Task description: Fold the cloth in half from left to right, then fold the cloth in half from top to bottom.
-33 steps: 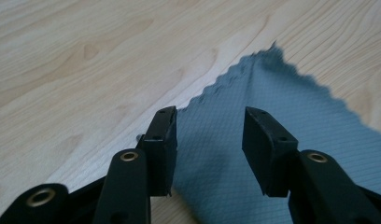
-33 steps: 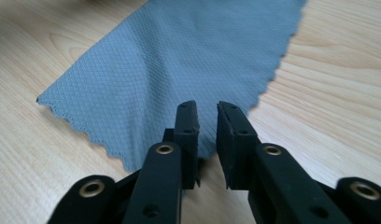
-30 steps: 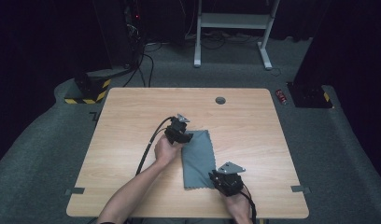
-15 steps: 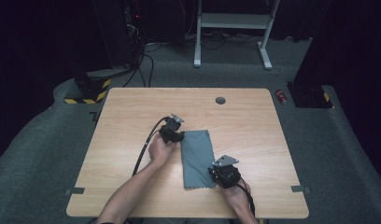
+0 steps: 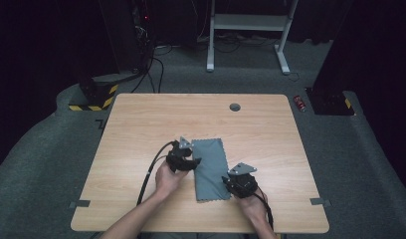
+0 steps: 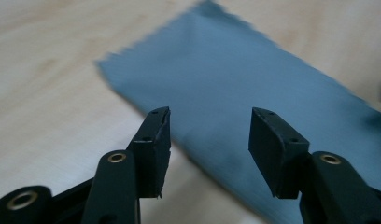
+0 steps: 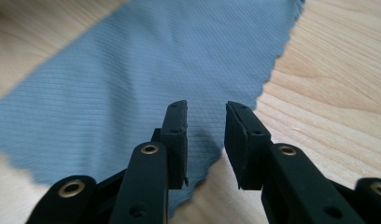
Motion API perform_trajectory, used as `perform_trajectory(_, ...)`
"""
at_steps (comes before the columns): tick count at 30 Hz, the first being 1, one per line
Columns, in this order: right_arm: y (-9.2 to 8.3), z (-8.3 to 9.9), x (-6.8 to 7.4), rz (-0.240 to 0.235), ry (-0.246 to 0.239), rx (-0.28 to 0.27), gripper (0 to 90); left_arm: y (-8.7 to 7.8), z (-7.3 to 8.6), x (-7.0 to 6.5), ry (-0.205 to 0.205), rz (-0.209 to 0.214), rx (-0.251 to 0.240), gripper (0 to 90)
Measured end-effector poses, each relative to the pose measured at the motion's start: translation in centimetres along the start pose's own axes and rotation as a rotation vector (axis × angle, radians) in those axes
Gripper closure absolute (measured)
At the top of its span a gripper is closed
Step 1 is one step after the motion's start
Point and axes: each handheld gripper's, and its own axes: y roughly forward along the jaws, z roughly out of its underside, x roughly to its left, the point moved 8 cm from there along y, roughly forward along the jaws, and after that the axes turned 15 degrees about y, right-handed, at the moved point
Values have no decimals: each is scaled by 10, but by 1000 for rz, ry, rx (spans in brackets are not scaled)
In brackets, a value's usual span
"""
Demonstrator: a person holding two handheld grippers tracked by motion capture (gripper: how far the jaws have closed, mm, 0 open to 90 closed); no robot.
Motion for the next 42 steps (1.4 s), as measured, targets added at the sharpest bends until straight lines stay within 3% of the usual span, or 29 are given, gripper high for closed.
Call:
perform_trajectory(3, -6, 3, 2, -17, -5, -5, 683, -6, 7, -27, 11, 46, -1, 472)
perform_trajectory(5, -8, 7, 2, -24, -4, -1, 675, -6, 14, -37, 42, 38, 25, 469)
perform_trajectory(7, -8, 12, -1, -21, 2, 9, 672, -5, 23, -43, 59, 10, 63, 470)
perform_trajectory(9, -8, 16, -5, -10, -3, 22, 673, -8, 29, -45, 65, -6, 64, 473)
perform_trajectory(12, -8, 19, -11, 4, -8, 33, 676, -15, 34, -45, 56, -15, 89, 472)
perform_trajectory(14, -9, 19, -13, 27, -3, 34, 684, -20, 36, -48, 41, -6, 77, 464)
perform_trajectory(17, -14, 17, -6, -19, 0, 14, 673, -28, 34, -63, 57, 25, 42, 456)
perform_trajectory(22, -16, 24, 6, -52, -49, 28, 661, -26, 38, -75, 98, 28, 57, 458)
perform_trajectory(24, -14, 28, 6, -49, -62, 42, 660, -25, 41, -76, 96, 21, 59, 460)
perform_trajectory(34, -16, 33, 8, -48, -39, 29, 673, -34, 52, -72, 87, 2, 27, 467)
perform_trajectory(42, -16, 35, 26, -36, -57, 28, 693, -46, 66, -63, 67, -17, 11, 475)
